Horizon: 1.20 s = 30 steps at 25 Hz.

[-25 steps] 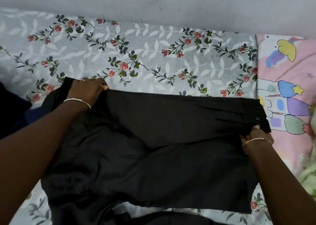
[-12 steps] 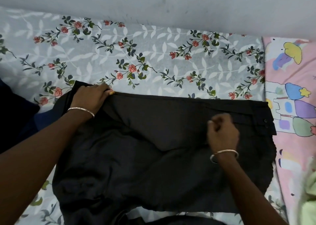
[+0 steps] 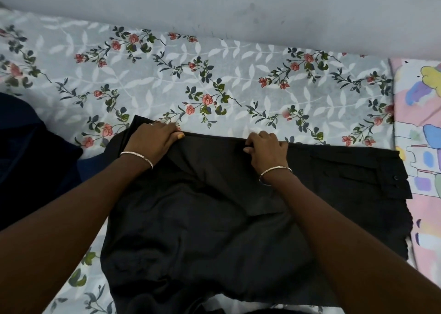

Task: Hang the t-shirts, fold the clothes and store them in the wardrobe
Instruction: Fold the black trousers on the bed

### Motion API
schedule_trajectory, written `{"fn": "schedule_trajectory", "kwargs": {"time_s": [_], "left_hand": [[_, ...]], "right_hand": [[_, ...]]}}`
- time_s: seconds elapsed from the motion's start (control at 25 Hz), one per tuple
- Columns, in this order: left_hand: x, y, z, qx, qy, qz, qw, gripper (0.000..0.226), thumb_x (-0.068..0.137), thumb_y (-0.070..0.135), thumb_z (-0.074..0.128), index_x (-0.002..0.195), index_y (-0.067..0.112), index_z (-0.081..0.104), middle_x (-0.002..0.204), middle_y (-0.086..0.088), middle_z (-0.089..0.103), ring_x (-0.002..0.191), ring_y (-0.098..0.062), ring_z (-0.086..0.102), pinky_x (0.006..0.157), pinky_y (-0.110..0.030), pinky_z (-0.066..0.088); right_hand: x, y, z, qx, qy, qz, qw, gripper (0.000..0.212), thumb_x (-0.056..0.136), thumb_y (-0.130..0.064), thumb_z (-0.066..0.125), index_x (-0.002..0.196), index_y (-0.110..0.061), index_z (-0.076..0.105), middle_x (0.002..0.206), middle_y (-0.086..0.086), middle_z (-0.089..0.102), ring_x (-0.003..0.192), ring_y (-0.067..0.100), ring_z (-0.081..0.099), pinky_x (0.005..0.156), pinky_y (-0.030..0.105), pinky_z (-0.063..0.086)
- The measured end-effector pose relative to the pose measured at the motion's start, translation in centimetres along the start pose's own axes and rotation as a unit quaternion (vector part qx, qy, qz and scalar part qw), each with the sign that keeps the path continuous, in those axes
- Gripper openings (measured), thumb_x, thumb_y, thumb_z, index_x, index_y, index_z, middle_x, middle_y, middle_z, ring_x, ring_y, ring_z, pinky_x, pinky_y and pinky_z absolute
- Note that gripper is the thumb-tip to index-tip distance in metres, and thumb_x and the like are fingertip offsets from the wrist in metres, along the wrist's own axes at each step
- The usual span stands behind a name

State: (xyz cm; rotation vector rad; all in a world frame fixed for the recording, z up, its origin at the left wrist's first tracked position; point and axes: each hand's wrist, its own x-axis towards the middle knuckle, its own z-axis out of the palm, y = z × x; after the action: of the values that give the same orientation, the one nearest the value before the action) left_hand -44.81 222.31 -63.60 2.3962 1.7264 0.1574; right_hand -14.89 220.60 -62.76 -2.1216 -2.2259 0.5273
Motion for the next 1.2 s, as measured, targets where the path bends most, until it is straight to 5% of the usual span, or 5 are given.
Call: {"fn": "schedule_trajectory", "kwargs": {"time_s": [0.4,0.64,0.8,0.92,1.2], "left_hand": [[-3.2,-1.1,-1.8,0.074,0.173,-0.176,0.966,0.027,0.102,0.037,0.047,0.118,0.020,0.060,0.121,-0.010,0.056,0.111,-0.034,0.049,0.094,-0.048,0.031],[-5.3,-5.0,-0.9,-0.037,0.003,-0.217,0.975,0.030,0.100,0.048,0.040,0.109,0.023,0.053,0.110,-0.010,0.062,0.107,-0.035,0.055,0.092,-0.055,0.036],[-4.0,-2.1,-1.7,0.014,0.060,-0.290,0.955,0.024,0.101,0.033,0.046,0.116,0.016,0.054,0.120,-0.017,0.056,0.113,-0.040,0.051,0.097,-0.056,0.033],[-4.1,3.9,-2.0,0.025,0.187,-0.185,0.964,0.025,0.097,0.025,0.050,0.118,0.015,0.057,0.127,-0.014,0.055,0.117,-0.037,0.051,0.099,-0.050,0.033],[-5.3,7.0,5.0,0.076,-0.044,-0.070,0.994,0.067,0.095,0.067,0.014,0.156,0.040,0.019,0.165,-0.001,0.018,0.153,-0.024,0.013,0.121,-0.058,0.003]], "right_hand": [[0.0,0.5,2.4,-0.012,0.110,0.047,0.993,0.016,0.101,-0.026,0.050,0.112,-0.020,0.059,0.108,0.006,0.057,0.106,0.028,0.049,0.093,0.045,0.028],[-0.2,5.3,1.7,-0.117,0.117,0.052,0.985,0.024,0.103,-0.033,0.044,0.108,-0.014,0.059,0.104,0.013,0.058,0.104,0.036,0.050,0.094,0.050,0.030],[-0.7,10.0,-0.6,-0.150,0.063,0.072,0.984,0.039,0.103,-0.042,0.038,0.110,-0.013,0.062,0.112,0.016,0.059,0.115,0.037,0.046,0.097,0.051,0.027],[-1.0,11.8,-1.7,-0.166,0.040,0.091,0.981,0.044,0.103,-0.048,0.036,0.103,-0.015,0.065,0.111,0.012,0.060,0.115,0.034,0.045,0.097,0.049,0.026],[-1.2,13.8,-3.4,-0.155,0.013,0.091,0.984,0.047,0.103,-0.052,0.032,0.103,-0.019,0.066,0.108,0.008,0.066,0.121,0.033,0.046,0.103,0.051,0.023]]}}
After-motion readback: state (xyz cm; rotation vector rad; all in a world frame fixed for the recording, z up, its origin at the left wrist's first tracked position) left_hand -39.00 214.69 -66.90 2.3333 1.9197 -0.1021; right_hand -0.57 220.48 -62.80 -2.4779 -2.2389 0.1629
